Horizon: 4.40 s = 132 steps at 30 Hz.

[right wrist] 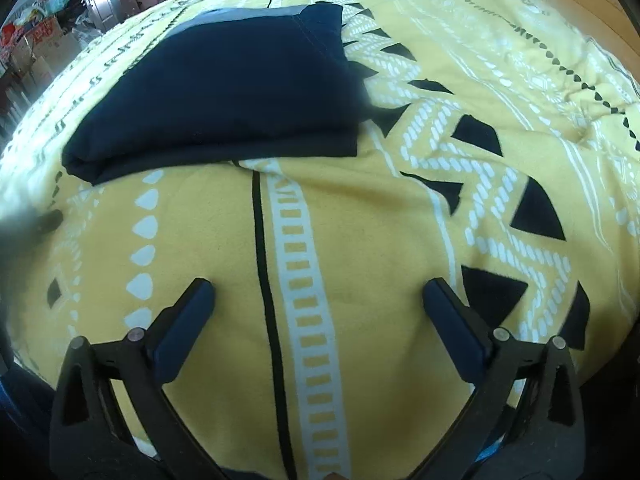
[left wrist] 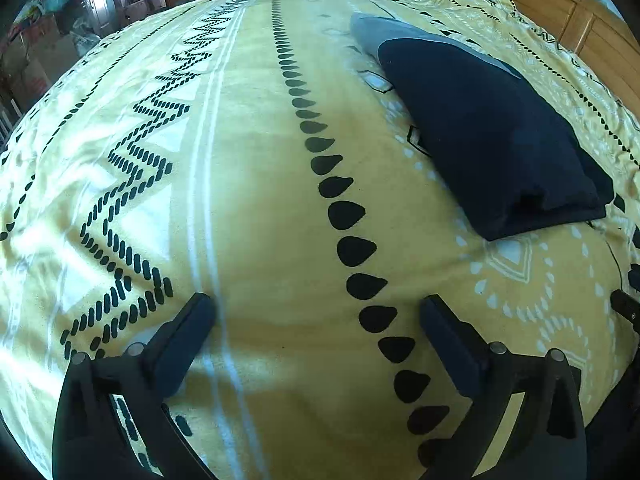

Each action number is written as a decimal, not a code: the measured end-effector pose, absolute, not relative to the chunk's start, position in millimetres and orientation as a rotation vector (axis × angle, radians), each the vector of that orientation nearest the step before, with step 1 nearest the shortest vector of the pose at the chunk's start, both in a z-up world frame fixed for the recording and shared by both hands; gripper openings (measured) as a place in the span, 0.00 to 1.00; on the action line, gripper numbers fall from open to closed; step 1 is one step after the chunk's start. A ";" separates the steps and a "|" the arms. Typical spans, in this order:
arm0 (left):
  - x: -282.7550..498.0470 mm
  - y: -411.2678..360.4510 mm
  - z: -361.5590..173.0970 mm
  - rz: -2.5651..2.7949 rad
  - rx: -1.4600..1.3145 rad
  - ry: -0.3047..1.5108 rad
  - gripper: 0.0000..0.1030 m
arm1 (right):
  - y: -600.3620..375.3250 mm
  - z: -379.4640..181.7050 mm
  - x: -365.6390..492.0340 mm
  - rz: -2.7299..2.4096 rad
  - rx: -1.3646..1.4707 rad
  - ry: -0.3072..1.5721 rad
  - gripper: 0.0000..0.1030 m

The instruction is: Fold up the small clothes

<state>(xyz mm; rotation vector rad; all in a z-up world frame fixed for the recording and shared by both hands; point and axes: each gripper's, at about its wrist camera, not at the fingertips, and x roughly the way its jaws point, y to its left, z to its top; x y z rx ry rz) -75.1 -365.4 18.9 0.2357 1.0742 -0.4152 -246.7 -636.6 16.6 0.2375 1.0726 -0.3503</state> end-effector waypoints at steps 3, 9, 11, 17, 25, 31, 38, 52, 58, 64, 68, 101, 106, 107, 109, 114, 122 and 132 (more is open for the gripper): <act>-76.9 -366.1 17.1 -0.410 0.236 1.049 1.00 | -637.3 13.8 -242.8 -0.353 0.240 1.074 1.00; -77.7 -371.0 16.0 -0.404 0.243 1.032 1.00 | -639.2 13.9 -240.8 -0.352 0.257 1.076 1.00; -79.0 -371.7 16.1 -0.403 0.246 1.021 1.00 | -640.3 13.5 -240.8 -0.347 0.264 1.076 1.00; -73.7 -372.1 14.3 -0.412 0.236 1.027 1.00 | -641.5 10.7 -237.4 -0.347 0.258 1.070 1.00; -70.6 -370.4 12.7 -0.430 0.227 1.022 1.00 | -638.6 10.3 -235.9 -0.352 0.243 1.071 1.00; -69.0 -368.8 10.2 -0.447 0.221 1.004 1.00 | -639.2 9.5 -234.0 -0.355 0.240 1.072 1.00; -68.4 -368.1 10.2 -0.451 0.217 0.993 1.00 | -643.4 5.9 -215.0 -0.348 0.218 1.078 1.00; -70.2 -368.7 10.7 -0.446 0.229 0.990 1.00 | -644.9 8.1 -214.5 -0.340 0.217 1.069 1.00; -70.6 -368.6 10.7 -0.447 0.230 0.989 1.00 | -644.8 8.3 -214.7 -0.339 0.216 1.069 1.00; -70.3 -368.9 10.8 -0.448 0.230 0.989 1.00 | -644.5 8.3 -214.9 -0.339 0.217 1.069 1.00; -70.0 -368.6 10.7 -0.449 0.230 0.989 1.00 | -644.5 8.3 -214.8 -0.339 0.217 1.069 1.00; -70.8 -366.6 9.3 -0.458 0.217 0.984 1.00 | -642.5 8.4 -216.2 -0.341 0.219 1.071 1.00; -70.7 -366.3 9.4 -0.459 0.216 0.983 1.00 | -643.2 8.5 -213.9 -0.343 0.222 1.075 1.00; -70.5 -366.2 9.5 -0.461 0.213 0.982 1.00 | -643.6 8.5 -213.3 -0.344 0.224 1.076 1.00; -70.6 -365.6 9.9 -0.465 0.207 0.982 1.00 | -644.4 8.4 -212.7 -0.347 0.227 1.078 1.00; -70.8 -365.1 10.2 -0.474 0.195 0.982 1.00 | -645.3 8.0 -211.2 -0.349 0.232 1.086 1.00; -71.7 -363.1 10.6 -0.485 0.177 0.977 1.00 | -647.1 7.2 -209.1 -0.352 0.237 1.090 1.00; -73.0 -361.7 10.1 -0.485 0.177 0.976 1.00 | -649.7 7.3 -206.3 -0.356 0.244 1.094 1.00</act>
